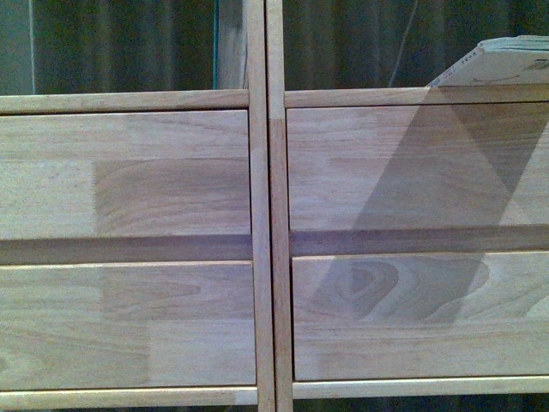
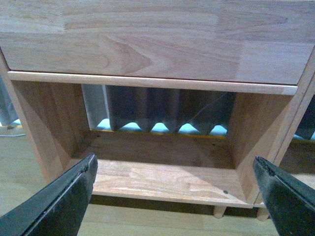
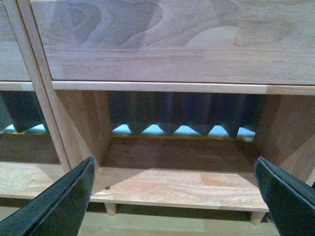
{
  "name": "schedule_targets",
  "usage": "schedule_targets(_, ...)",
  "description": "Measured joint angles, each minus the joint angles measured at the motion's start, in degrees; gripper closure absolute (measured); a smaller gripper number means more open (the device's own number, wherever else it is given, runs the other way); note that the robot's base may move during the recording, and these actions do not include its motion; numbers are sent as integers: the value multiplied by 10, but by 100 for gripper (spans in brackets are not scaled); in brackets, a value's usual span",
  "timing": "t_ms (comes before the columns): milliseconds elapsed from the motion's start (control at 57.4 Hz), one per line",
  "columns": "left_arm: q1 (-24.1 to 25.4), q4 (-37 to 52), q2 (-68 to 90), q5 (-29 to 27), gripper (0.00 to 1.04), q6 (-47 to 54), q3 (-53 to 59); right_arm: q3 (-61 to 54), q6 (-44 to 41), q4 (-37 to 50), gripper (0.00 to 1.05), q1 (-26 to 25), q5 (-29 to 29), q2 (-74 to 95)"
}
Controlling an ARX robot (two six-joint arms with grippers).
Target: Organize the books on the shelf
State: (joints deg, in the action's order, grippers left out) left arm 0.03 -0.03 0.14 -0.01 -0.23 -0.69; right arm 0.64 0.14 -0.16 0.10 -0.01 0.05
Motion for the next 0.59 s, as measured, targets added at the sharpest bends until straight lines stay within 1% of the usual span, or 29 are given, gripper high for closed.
schedule_targets(592, 0, 0, 0, 0, 7, 0, 0, 0, 0, 0, 7, 0, 0, 0)
